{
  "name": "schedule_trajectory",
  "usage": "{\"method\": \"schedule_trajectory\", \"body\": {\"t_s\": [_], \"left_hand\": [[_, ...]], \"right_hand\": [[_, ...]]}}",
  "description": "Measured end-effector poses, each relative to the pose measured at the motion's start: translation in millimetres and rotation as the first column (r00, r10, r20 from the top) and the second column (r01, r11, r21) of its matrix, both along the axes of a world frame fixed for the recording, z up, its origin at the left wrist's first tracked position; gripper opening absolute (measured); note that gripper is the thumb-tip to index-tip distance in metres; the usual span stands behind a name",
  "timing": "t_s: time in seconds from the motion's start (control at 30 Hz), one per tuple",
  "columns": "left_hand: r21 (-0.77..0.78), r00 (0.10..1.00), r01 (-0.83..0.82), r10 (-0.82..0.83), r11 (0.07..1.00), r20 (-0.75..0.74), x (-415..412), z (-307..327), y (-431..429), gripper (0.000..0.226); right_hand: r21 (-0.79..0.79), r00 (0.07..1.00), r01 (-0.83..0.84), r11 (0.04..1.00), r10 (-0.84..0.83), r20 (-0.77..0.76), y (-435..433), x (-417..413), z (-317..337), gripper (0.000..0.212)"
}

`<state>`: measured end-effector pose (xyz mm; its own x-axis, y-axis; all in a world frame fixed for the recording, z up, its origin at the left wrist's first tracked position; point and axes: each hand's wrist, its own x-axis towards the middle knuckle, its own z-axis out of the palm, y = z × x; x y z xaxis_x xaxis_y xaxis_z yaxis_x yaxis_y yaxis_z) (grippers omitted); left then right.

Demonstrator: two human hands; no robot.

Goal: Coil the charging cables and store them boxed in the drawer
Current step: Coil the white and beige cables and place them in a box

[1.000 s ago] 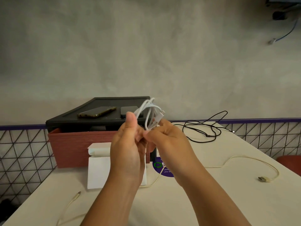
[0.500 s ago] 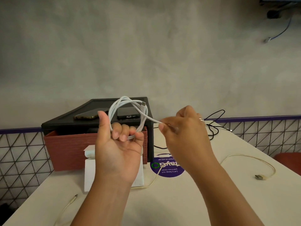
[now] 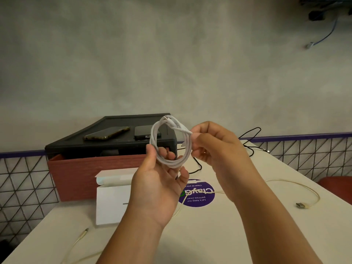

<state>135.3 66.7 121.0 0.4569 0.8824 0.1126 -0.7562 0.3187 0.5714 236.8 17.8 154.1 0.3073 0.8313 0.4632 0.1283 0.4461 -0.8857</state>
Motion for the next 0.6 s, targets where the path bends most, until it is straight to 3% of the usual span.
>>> {"method": "schedule_trajectory", "body": {"t_s": [0.1,0.27,0.4,0.6], "left_hand": [[0.001,1.000,-0.005,0.005,1.000,-0.024,1.9,-2.1,-0.4,0.034],[0.070,0.999,0.006,-0.003,0.998,-0.037,-0.9,3.2,-3.5,0.030],[0.137,0.994,-0.047,0.060,0.989,-0.095,0.0,3.6,-5.9,0.025],[0.224,0.983,-0.097,0.128,0.970,-0.130,1.7,2.6,-8.0,0.020]], "right_hand": [[-0.001,0.997,-0.003,1.000,0.003,0.073,0.7,2.8,-3.4,0.011],[0.015,0.963,0.192,0.981,-0.192,0.187,5.3,7.5,-7.4,0.011],[-0.001,0.977,0.196,0.981,-0.196,0.082,7.7,10.8,-9.3,0.012],[-0.052,0.996,0.022,0.998,-0.026,-0.088,8.8,15.8,-12.1,0.013]]}}
